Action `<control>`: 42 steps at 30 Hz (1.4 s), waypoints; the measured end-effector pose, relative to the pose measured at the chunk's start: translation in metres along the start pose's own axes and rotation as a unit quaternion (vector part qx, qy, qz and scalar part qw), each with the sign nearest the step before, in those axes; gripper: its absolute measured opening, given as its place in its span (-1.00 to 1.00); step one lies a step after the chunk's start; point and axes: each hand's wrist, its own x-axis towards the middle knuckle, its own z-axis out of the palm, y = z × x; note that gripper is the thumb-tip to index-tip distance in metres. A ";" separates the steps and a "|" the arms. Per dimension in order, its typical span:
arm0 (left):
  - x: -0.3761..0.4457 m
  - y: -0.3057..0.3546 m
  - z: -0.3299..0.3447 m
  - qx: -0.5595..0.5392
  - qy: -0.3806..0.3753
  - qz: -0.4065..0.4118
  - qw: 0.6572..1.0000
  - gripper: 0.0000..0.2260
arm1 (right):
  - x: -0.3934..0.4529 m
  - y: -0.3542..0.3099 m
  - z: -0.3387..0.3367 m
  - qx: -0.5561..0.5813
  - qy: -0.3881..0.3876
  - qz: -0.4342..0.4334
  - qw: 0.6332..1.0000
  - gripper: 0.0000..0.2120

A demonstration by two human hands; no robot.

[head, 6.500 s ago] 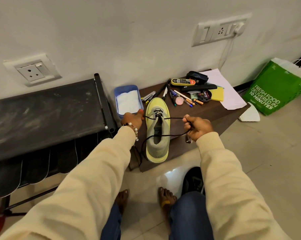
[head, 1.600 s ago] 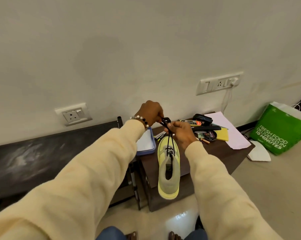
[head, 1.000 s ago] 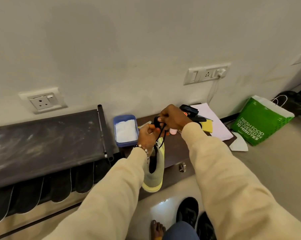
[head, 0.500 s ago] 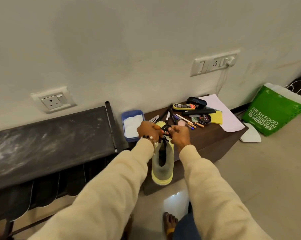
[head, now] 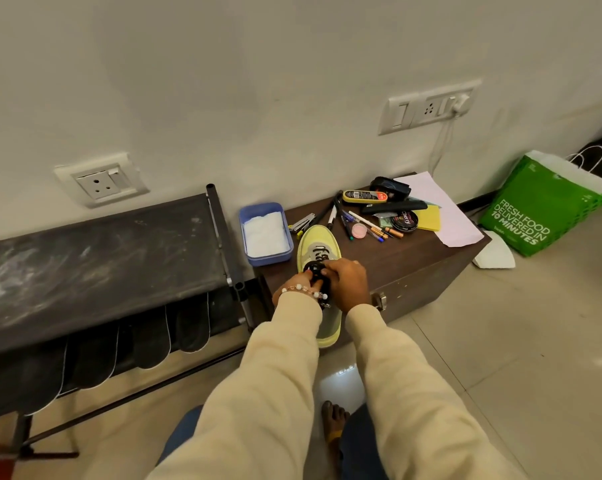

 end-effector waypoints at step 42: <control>-0.007 -0.012 -0.002 0.446 0.057 0.350 0.822 -0.82 | 0.002 0.007 -0.003 -0.131 -0.013 -0.026 0.991 -0.80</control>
